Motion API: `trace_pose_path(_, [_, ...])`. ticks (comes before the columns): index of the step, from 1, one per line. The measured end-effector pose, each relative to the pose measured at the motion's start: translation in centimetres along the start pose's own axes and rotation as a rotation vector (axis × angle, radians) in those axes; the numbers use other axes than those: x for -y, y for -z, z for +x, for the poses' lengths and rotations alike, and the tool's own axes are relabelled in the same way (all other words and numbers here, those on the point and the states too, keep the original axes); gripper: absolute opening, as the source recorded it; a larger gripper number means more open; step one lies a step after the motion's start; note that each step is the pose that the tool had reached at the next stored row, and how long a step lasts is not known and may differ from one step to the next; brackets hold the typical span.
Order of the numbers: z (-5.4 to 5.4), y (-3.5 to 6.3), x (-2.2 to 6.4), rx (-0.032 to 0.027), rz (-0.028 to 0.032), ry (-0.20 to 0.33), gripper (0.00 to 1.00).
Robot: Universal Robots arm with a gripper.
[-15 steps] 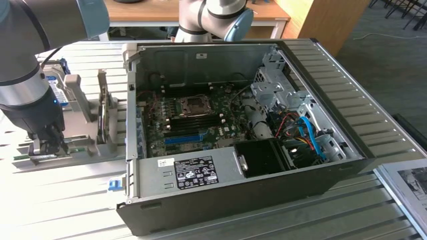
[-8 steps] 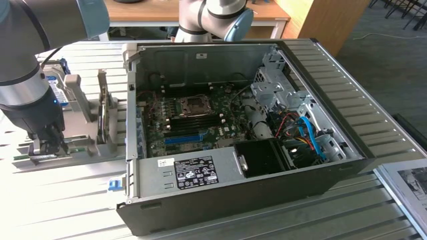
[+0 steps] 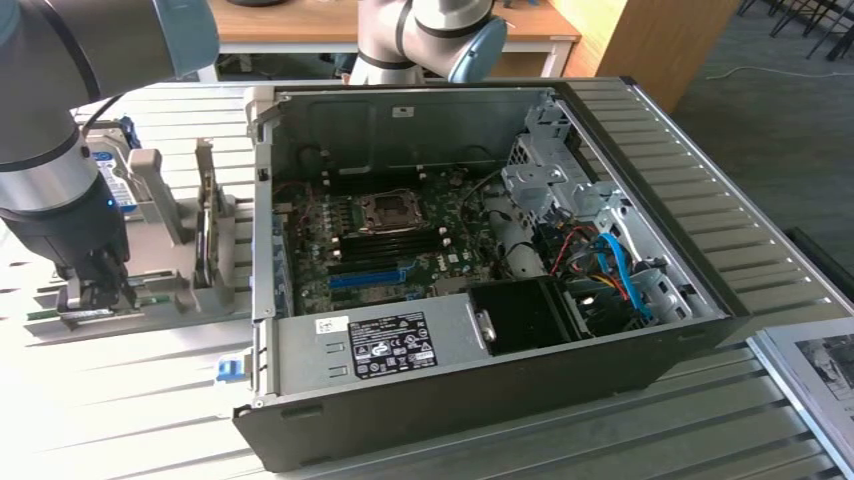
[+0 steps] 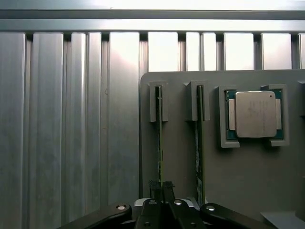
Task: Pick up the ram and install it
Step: 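Pick up the ram and move it above insertion slot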
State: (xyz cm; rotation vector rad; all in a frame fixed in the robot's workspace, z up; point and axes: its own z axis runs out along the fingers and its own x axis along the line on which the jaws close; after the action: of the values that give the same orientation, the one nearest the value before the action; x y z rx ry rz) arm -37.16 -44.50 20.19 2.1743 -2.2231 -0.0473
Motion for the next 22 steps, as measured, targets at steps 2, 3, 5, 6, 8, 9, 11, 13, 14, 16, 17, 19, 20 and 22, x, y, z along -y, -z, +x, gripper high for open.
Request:
trace_pose_path(2, [0.0,0.0,0.0,0.0001,0.0,0.005,0.12])
trace_pose_path(3, [0.0,0.0,0.0,0.0002,0.0,0.008,0.12])
trace_pose_path(5, [0.0,0.0,0.0,0.0002,0.0,0.016,0.12])
trace_pose_path(6, [0.0,0.0,0.0,0.0001,0.0,0.02,0.12])
trace_pose_path(8, [0.0,0.0,0.0,0.0,0.0,0.021,0.12])
trace_pose_path(9, [0.0,0.0,0.0,0.0,0.0001,0.021,0.12])
trace_pose_path(11, [0.0,0.0,0.0,0.0,0.0,0.021,0.12])
trace_pose_path(13, [0.0,0.0,0.0,0.0001,0.0,0.021,0.12])
trace_pose_path(14, [0.0,0.0,0.0,0.0,0.0,0.021,0.12])
trace_pose_path(16, [0.0,0.01,0.0,0.0001,0.0001,0.021,0.12])
trace_pose_path(17, [0.0,0.04,0.0,0.0001,0.0001,0.021,0.12])
trace_pose_path(19, [0.0,0.12,0.0,-0.0001,0.0,0.021,0.12])
trace_pose_path(20, [0.0,0.15,0.0,0.0,0.0001,0.021,0.12])
trace_pose_path(22, [0.0,0.25,-0.01,0.0,0.0,0.021,0.12])
